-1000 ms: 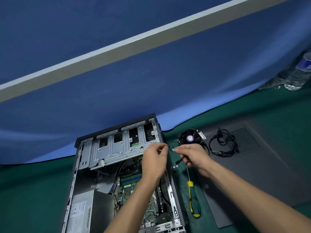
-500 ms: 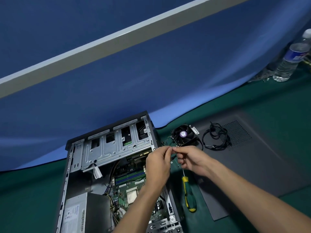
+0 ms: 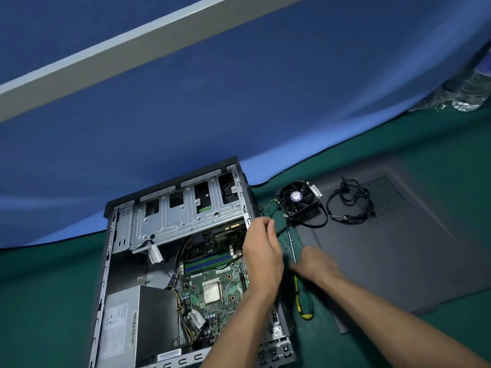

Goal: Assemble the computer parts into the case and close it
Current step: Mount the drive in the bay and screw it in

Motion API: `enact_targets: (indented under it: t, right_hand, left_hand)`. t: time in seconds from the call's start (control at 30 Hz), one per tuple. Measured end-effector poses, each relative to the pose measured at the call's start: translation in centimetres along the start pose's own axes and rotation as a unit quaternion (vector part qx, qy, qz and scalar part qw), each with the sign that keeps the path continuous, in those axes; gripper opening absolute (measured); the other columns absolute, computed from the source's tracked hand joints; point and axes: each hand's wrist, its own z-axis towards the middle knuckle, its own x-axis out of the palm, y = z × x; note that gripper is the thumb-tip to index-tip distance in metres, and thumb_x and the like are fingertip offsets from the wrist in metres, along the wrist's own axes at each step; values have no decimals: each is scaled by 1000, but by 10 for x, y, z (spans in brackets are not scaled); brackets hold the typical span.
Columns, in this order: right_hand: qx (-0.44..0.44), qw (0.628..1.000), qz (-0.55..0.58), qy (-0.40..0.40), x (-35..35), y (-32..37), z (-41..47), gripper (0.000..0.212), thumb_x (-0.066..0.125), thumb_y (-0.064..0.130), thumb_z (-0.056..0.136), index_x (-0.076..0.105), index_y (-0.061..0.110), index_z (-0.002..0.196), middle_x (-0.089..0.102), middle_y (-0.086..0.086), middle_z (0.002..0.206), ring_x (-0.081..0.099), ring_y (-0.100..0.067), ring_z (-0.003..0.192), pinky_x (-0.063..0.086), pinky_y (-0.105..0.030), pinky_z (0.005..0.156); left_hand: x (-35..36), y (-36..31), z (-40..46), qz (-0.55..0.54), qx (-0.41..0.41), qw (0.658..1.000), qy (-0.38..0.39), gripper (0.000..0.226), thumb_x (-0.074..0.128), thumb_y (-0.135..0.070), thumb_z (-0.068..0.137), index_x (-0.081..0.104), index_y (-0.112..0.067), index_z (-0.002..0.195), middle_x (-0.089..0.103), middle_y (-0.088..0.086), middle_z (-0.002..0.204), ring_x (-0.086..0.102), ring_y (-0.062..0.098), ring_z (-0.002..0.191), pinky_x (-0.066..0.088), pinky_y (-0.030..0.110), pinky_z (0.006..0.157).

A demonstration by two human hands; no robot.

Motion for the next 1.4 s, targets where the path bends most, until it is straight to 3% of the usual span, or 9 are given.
enact_targets:
  t: [0.13, 0.33, 0.53, 0.63, 0.7, 0.83, 0.97, 1.13, 1.4]
  right_hand:
    - [-1, 1000, -13, 1, 5, 1, 1, 22, 63, 35, 88, 60, 13, 92, 64, -4, 95, 58, -20, 83, 42, -26, 66]
    - [-62, 998, -25, 19, 0, -6, -4, 28, 57, 31, 91, 47, 16, 69, 56, -3, 79, 55, -21, 76, 39, -27, 63]
    - [-148, 983, 103, -35, -19, -8, -19, 14, 56, 29, 91, 47, 20, 96, 58, 0, 82, 56, -20, 78, 43, -33, 68]
    - [-189, 950, 237, -79, -37, -3, -29, 12, 56, 19, 91, 55, 29, 98, 60, 5, 81, 53, -12, 71, 41, -28, 65]
    - [-222, 926, 295, -75, -49, 2, -35, 23, 57, 21, 93, 59, 29, 115, 63, 10, 94, 56, -8, 82, 42, -24, 73]
    - [-289, 923, 243, -68, -67, 16, -42, 38, 59, 29, 93, 55, 29, 132, 60, 14, 112, 54, -6, 97, 42, -27, 89]
    - [-327, 937, 91, -77, -71, 33, -48, 42, 58, 39, 92, 50, 35, 133, 59, 12, 109, 54, -8, 97, 42, -28, 82]
    - [-352, 933, 6, -80, -67, 54, -52, 21, 57, 48, 90, 52, 38, 107, 57, 17, 86, 52, 0, 75, 35, -18, 60]
    - [-393, 913, -67, -84, -74, 77, -53, 35, 55, 49, 91, 59, 34, 123, 65, 12, 108, 58, -13, 98, 40, -27, 76]
  left_hand:
    - [0, 1, 1, 6, 9, 1000, -7, 18, 43, -16, 99, 57, -8, 90, 54, 2, 77, 46, 12, 68, 34, 17, 62]
    - [0, 4, 3, -23, 6, 999, -21, 18, 45, -16, 99, 57, -9, 87, 54, 1, 75, 46, 11, 66, 34, 18, 61]
    - [-3, 0, 5, -123, -61, 989, -50, 19, 47, -12, 97, 56, -17, 82, 59, -1, 72, 54, 9, 65, 45, 23, 62]
    - [-8, -6, 16, -265, -184, 938, -126, 21, 52, -9, 95, 61, -17, 77, 63, 0, 69, 58, 8, 63, 50, 21, 64]
    - [-16, -7, 25, -356, -254, 885, -161, 18, 56, -8, 93, 65, -11, 78, 64, 3, 70, 60, 11, 64, 53, 20, 63]
    - [-43, 0, 40, -461, -341, 802, -169, 12, 57, -8, 93, 65, 0, 92, 67, 7, 78, 65, 15, 71, 55, 19, 66]
    - [-68, 6, 44, -513, -366, 761, -155, 16, 53, -11, 96, 62, -2, 85, 67, 11, 85, 66, 18, 77, 55, 29, 79]
    - [-88, 13, 44, -565, -387, 711, -158, 15, 52, -9, 96, 59, 0, 85, 65, 16, 84, 66, 23, 76, 51, 36, 82]
    - [-101, 33, 46, -581, -391, 692, -177, 17, 53, -14, 96, 61, -3, 86, 66, 10, 82, 69, 14, 66, 57, 25, 61]
